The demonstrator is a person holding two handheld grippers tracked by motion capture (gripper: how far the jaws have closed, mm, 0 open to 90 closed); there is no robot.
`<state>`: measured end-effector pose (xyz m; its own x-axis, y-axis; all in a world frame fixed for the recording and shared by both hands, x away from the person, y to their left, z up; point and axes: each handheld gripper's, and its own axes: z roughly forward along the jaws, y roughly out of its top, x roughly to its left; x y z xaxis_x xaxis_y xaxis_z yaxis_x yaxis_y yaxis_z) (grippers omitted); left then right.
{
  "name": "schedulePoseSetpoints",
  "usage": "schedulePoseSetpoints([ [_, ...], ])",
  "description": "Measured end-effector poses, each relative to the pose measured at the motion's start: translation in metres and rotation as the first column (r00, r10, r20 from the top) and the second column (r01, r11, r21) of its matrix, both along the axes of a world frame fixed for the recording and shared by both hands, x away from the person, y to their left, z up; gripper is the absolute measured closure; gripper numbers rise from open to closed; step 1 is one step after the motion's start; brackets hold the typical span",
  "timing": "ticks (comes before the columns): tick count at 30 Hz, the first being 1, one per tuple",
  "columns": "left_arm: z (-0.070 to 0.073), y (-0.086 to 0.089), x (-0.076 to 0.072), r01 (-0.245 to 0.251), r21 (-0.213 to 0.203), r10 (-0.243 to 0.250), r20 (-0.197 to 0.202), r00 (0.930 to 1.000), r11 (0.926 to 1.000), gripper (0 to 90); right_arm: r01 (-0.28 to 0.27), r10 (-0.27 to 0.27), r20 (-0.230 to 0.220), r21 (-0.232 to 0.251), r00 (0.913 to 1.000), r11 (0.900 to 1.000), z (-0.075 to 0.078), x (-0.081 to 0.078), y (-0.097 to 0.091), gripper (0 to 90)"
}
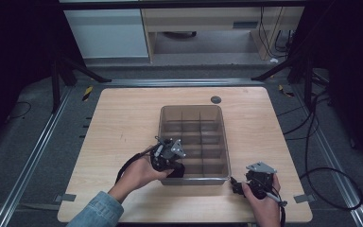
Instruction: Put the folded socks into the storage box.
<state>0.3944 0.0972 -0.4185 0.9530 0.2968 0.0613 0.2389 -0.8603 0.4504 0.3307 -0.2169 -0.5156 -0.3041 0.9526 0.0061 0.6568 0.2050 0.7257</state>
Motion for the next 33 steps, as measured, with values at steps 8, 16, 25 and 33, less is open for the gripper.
schedulePoseSetpoints([
  [8,-0.004,0.003,0.002,-0.004,0.002,0.004,-0.025,0.9997,1.0,89.7,0.0,0.0,0.001,0.0,1.0,1.0,0.0,0.0,0.0,0.8],
  [16,-0.007,0.003,0.003,0.001,0.021,-0.001,-0.033,0.9995,0.9998,89.9,-0.003,0.003,0.004,-0.007,1.0,1.0,0.0,0.0,0.0,0.8],
  [25,-0.012,0.002,0.004,0.008,0.043,-0.006,-0.045,0.999,0.999,89.9,-0.006,0.006,0.004,-0.009,1.0,0.9999,0.0,0.0,0.0,0.8],
  [33,-0.015,-0.001,0.007,0.012,0.066,-0.008,-0.06,0.9982,0.9978,89.9,-0.007,0.007,0.003,-0.008,1.0,0.9999,0.0,0.0,0.0,0.8],
])
